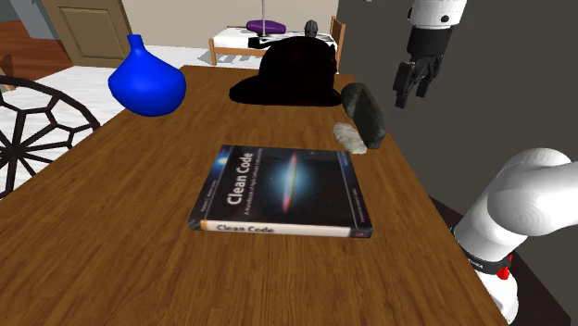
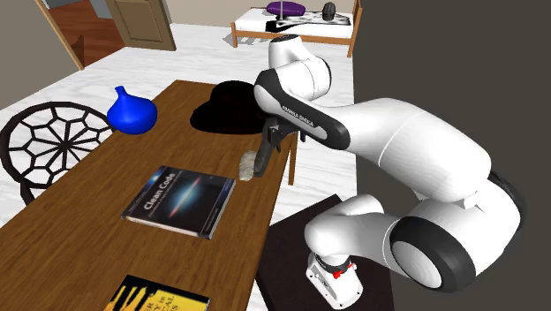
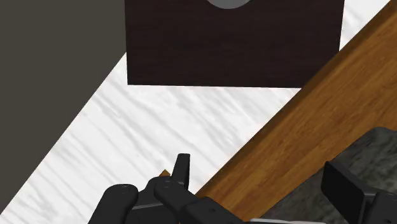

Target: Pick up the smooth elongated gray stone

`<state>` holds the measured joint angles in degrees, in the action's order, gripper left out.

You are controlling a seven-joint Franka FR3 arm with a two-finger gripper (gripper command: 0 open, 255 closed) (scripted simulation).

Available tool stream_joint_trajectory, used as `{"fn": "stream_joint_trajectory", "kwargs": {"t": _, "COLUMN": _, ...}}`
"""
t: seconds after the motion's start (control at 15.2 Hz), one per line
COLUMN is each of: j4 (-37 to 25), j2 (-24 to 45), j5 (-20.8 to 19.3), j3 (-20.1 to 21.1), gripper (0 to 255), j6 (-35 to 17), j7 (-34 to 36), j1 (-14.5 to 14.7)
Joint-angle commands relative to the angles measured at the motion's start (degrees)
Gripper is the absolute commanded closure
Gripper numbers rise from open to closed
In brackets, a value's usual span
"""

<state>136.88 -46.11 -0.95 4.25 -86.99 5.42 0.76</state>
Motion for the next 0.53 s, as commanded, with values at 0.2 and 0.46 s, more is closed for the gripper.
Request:
{"fn": "stream_joint_trajectory", "kwargs": {"t": 0.2, "j4": -2.69, "j2": 4.33, "j5": 3.18, "j3": 3.25, "gripper": 0, "j6": -4.21, "j7": 10.86, "j1": -2.88}}
{"fn": "stream_joint_trajectory", "kwargs": {"t": 0.46, "j4": -7.18, "j2": 10.35, "j5": 5.78, "j3": 7.13, "gripper": 0, "j6": -9.53, "j7": 24.92, "j1": -7.06}}
